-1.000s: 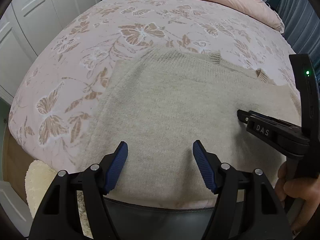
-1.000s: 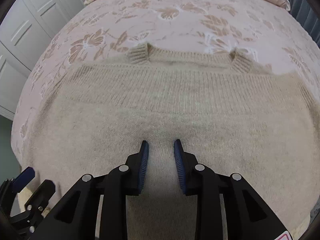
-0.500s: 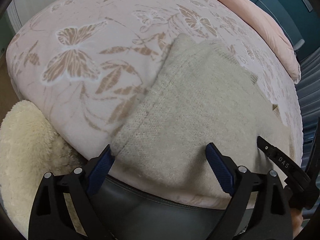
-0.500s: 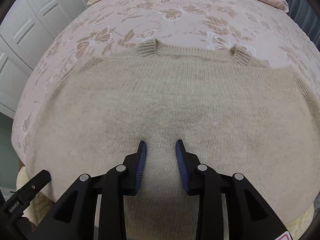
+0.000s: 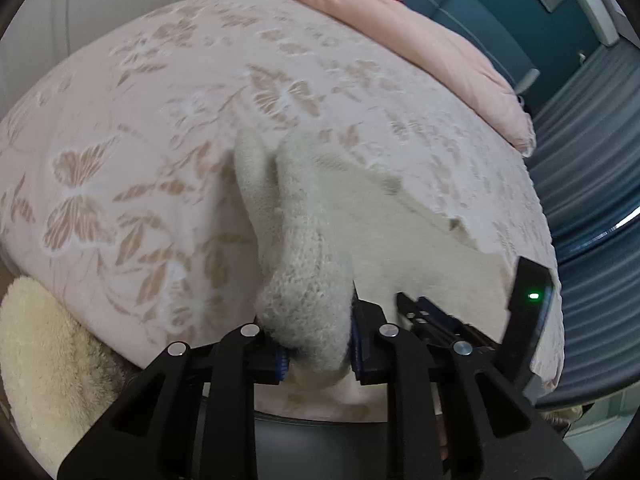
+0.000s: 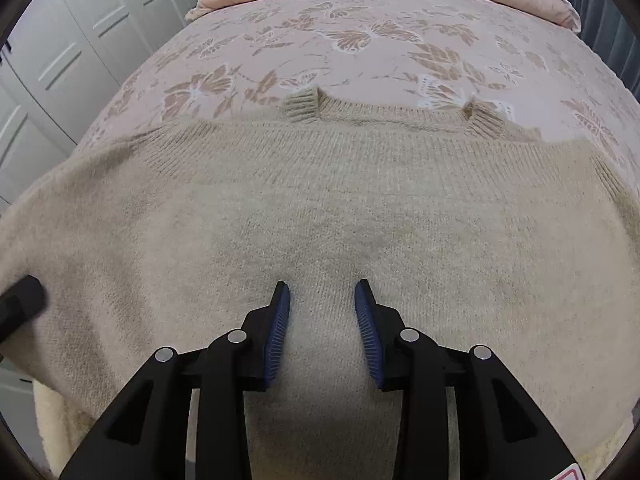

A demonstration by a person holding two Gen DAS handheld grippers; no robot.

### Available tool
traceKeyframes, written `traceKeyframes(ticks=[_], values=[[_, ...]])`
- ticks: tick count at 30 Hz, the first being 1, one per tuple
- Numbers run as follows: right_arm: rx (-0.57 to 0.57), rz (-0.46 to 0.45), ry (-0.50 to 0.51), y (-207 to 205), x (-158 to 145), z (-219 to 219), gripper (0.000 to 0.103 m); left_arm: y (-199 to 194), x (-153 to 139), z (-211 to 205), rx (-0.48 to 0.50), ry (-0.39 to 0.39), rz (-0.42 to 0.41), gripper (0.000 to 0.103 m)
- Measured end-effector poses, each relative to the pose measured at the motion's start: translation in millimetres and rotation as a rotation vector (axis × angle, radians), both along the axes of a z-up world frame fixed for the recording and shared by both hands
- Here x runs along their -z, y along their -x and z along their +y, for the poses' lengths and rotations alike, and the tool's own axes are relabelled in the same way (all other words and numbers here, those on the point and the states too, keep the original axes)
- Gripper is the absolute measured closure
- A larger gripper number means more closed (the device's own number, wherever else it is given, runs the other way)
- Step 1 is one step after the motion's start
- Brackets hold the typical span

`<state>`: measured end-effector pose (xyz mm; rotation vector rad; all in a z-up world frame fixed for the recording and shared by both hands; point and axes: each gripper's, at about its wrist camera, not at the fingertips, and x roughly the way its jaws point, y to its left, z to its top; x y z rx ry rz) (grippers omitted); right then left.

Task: Fold small clothes

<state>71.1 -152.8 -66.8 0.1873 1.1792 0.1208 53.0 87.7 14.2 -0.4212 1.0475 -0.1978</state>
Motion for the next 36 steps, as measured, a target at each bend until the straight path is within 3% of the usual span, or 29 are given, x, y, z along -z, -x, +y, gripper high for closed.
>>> traceKeyframes(ticks=[3, 8, 12, 16, 18, 21, 24, 28, 31, 36], values=[[0.047, -0.025, -0.129, 11.2, -15.6, -21.4, 0.054, 3.3, -40.6, -41.0, 0.102, -0.013, -0.093, 0.082], [0.136, -0.111, -0.154, 47.6, -48.4, -81.3, 0.051, 9.2, -68.4, -118.3, 0.273, -0.045, -0.163, 0.082], [0.224, -0.116, -0.147, 81.4, -57.2, -140.0, 0.050, 17.2, -44.4, -173.7, 0.373, -0.087, -0.123, 0.082], [0.298, -0.110, -0.168, 108.4, -59.7, -184.9, 0.048, 34.8, 2.1, -208.7, 0.463, -0.233, -0.093, 0.072], [0.311, -0.108, -0.171, 115.5, -61.9, -196.0, 0.044, 48.8, 9.2, -203.2, 0.470, -0.240, -0.095, 0.059], [0.303, -0.120, -0.207, 118.2, -68.7, -199.5, 0.035, 72.1, -0.2, -175.8, 0.449, -0.263, -0.181, 0.017], [0.273, -0.100, -0.334, 111.3, -67.0, -189.2, 0.029, 81.6, 3.4, -149.0, 0.404, -0.362, -0.212, 0.014], [0.229, -0.043, -0.461, 99.3, -60.5, -157.1, 0.025, 78.1, 34.3, -125.1, 0.356, -0.408, -0.102, 0.014], [0.200, -0.007, -0.451, 91.2, -61.0, -135.2, 0.024, 76.7, 44.8, -121.0, 0.360, -0.362, -0.059, 0.014], [0.141, 0.004, -0.356, 77.6, -67.9, -111.9, 0.019, 77.1, 49.2, -130.3, 0.373, -0.385, -0.119, 0.014]])
